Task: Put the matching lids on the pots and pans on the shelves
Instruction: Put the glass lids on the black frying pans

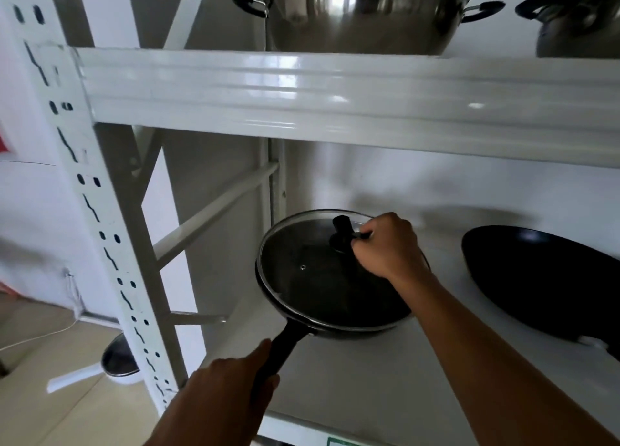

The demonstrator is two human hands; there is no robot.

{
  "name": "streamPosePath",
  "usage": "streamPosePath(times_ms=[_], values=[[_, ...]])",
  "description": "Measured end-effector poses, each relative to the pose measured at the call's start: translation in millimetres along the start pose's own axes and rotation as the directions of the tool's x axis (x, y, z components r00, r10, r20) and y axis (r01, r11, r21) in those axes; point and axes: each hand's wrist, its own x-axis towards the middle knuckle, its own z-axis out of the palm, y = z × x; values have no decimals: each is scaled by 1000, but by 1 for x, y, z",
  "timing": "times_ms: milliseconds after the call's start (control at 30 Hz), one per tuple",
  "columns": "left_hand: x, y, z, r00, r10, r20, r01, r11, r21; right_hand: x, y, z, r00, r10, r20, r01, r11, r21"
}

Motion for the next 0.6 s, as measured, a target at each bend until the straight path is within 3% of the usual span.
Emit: streamPosePath(times_ms=[333, 600], values=[[7, -9, 2, 999, -27, 19, 26, 999, 39, 11, -3, 12, 997, -26, 71, 25, 999, 20], [6, -10, 2, 999, -24, 35, 22, 998, 57, 3, -7, 14, 1000, 4, 26, -3, 1000, -29]])
